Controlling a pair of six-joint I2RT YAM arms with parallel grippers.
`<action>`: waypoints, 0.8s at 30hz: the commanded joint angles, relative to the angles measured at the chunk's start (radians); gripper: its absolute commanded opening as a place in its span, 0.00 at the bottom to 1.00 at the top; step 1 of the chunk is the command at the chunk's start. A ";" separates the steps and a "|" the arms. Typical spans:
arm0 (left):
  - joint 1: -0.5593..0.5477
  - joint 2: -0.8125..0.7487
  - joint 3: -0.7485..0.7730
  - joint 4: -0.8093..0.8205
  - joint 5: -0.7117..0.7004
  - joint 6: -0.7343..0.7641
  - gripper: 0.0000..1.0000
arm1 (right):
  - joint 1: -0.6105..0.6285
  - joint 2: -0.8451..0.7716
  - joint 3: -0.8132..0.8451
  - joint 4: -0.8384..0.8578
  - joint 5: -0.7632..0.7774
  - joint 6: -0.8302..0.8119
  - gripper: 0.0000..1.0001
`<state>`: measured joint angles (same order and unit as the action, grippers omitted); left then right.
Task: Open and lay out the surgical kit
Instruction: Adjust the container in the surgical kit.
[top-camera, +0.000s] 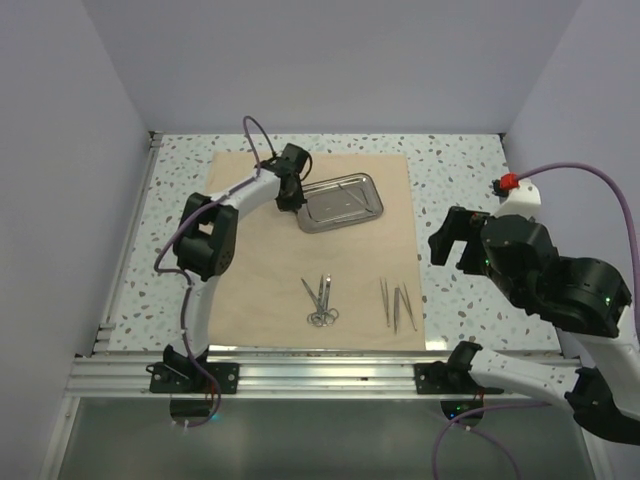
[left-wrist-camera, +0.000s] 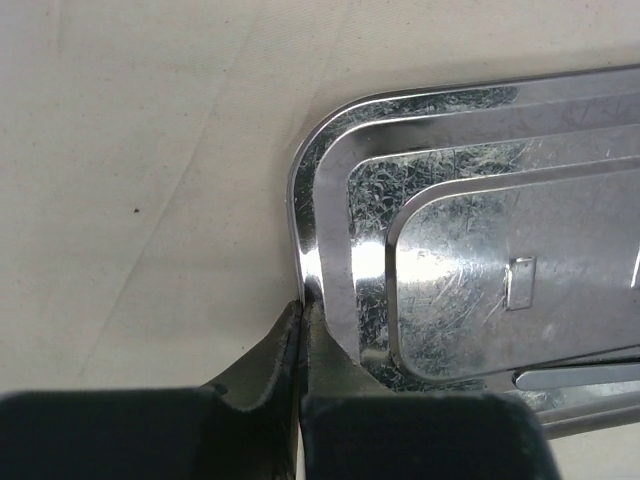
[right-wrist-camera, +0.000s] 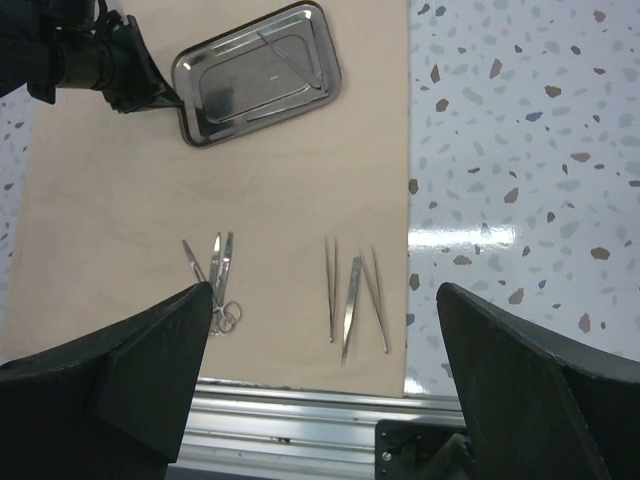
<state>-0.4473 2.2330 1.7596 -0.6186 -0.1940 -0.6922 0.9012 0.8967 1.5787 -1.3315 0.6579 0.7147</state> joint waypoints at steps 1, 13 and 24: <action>0.044 0.008 -0.037 -0.038 0.021 0.189 0.00 | -0.002 0.024 -0.002 0.090 0.022 -0.067 0.98; 0.070 -0.012 -0.052 -0.039 -0.053 0.398 0.00 | -0.010 0.336 -0.086 0.441 -0.089 -0.267 0.98; 0.070 -0.113 -0.046 -0.144 -0.101 0.281 0.99 | -0.251 0.872 0.211 0.601 -0.374 -0.310 0.96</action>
<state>-0.3889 2.2040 1.7386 -0.6781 -0.2470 -0.3717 0.7052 1.7061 1.6707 -0.8185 0.3786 0.4320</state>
